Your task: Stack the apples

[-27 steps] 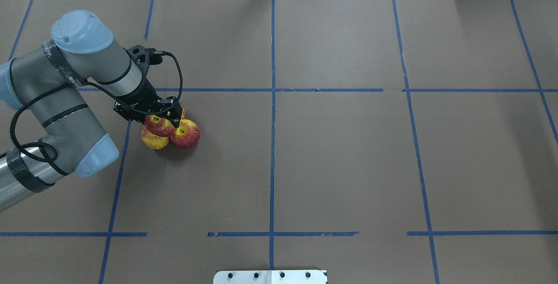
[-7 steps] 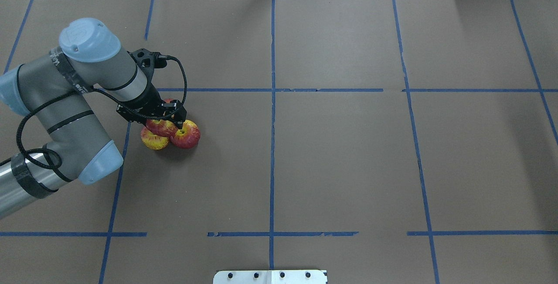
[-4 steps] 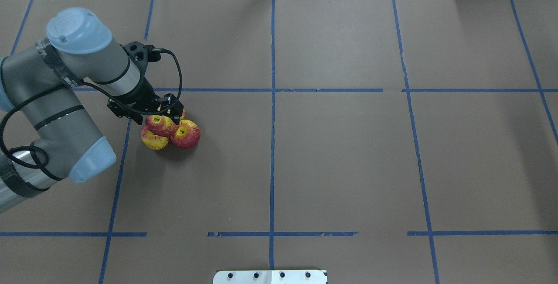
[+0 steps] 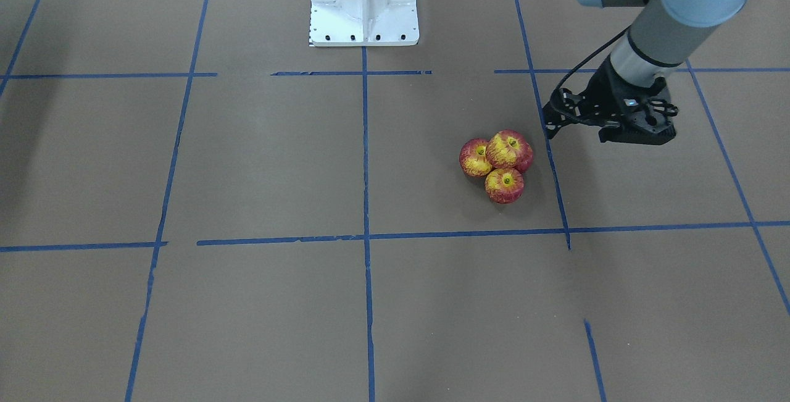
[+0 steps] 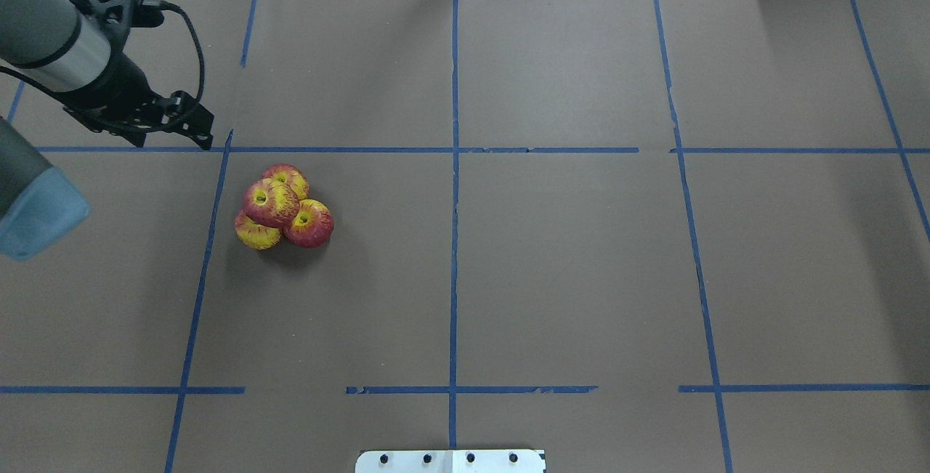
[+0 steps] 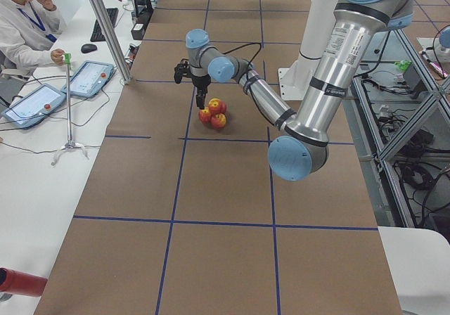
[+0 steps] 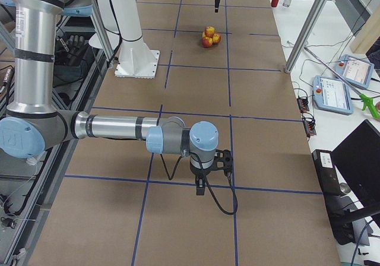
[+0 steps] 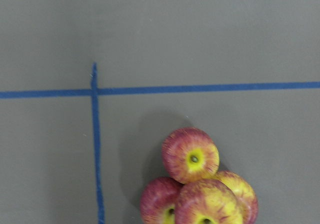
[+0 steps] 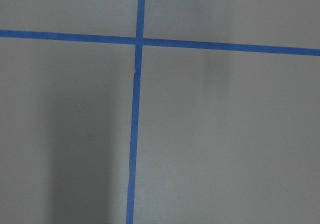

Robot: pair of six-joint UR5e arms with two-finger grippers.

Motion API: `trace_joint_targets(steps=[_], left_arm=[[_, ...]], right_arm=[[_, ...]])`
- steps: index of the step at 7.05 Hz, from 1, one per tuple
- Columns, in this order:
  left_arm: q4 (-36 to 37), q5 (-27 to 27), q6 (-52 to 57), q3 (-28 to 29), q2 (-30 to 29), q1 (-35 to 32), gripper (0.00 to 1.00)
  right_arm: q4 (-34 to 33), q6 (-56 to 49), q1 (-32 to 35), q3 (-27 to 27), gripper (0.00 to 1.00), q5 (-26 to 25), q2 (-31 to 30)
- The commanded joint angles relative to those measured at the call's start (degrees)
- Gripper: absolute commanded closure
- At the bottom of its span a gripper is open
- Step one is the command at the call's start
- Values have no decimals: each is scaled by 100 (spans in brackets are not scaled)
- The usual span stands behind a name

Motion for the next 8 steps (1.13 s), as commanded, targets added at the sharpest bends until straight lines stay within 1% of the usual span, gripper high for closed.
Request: trace_joint_targets(steps=[1,2,3,4,5,6,8], left_arm=[[10,-239,1273,-15,946,-1099,0],[54,-378,2437,282,1124,-1696,0],[63,-545,3363,729,1282,-2328,0],[72,-546,4042,1394,1319,-3109,0],[72,-538,4815,1879,1267,-3326,0],[-32,-546,4927,2302,1249,-3589,0],[-130,-581,4884,2350,1187,-3636,0]], right_arm=[[0,0,0,0,0,0,0],[0,0,0,0,0,0,0],[0,0,0,0,0,0,0],[0,0,0,0,0,0,0],[0,0,0,0,0,0,0],[0,0,0,0,0,0,0],[0,0,0,0,0,0,0]])
